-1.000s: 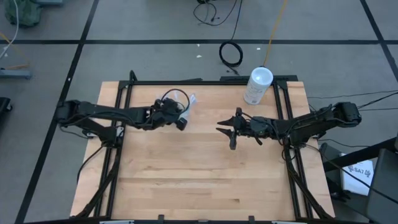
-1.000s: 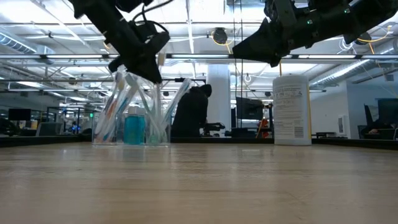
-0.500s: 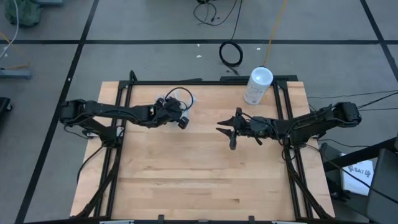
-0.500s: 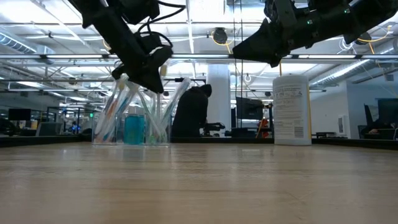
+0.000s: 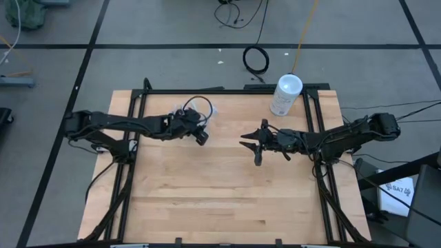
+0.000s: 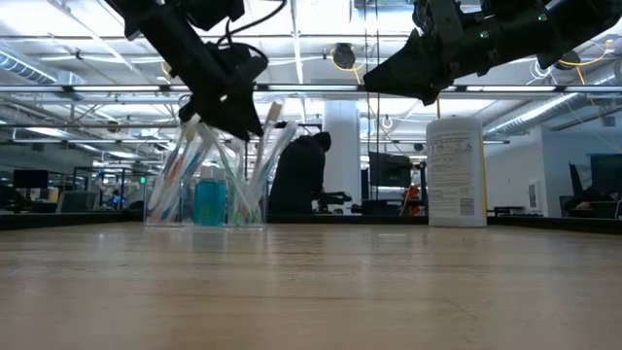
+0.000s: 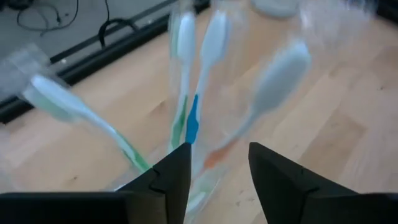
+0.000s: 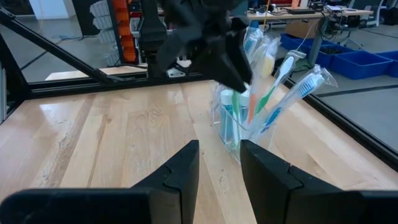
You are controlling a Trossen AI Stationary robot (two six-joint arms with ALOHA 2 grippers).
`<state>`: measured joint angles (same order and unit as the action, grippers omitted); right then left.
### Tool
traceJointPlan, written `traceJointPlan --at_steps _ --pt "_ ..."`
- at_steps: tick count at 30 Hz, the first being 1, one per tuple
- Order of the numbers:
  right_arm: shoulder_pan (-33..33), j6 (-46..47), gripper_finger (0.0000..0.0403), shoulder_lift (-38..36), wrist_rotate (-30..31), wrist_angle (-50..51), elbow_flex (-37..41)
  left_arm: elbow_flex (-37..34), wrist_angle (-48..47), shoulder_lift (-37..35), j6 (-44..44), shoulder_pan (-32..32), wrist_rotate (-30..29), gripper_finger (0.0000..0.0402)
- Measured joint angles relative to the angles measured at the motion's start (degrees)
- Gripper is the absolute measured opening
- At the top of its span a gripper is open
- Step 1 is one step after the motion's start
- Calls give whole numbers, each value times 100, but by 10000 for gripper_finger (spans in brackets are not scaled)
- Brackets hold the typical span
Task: Pick & Place toothbrushing station
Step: Put the orange toothbrush into the right compartment of the transparent organizer
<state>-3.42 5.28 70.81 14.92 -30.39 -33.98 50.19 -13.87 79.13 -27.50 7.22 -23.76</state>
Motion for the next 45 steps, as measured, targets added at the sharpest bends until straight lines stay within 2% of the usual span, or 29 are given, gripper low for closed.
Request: traceJointPlan --at_steps 8,13,18,23,29,34,41,45 --pt "0 0 110 2 0 -18 2 0 568 -194 562 -207 -99 140" --pt "0 0 110 2 0 -16 0 2 1444 -142 1531 -449 281 122" --pt "0 0 110 2 0 -16 0 2 2195 -150 2699 -631 191 106" --pt "0 0 110 2 0 -15 0 2 2307 -149 3458 -531 292 98" --pt "0 0 110 2 0 -16 2 4 2282 -49 3182 -245 870 97" --pt "0 0 110 2 0 -16 1 4 2267 318 3049 -30 878 97" --pt "0 0 110 2 0 -16 2 4 2234 490 2932 156 646 97" --pt "0 0 110 2 -1 -5 2 4 2198 441 2881 204 236 83"
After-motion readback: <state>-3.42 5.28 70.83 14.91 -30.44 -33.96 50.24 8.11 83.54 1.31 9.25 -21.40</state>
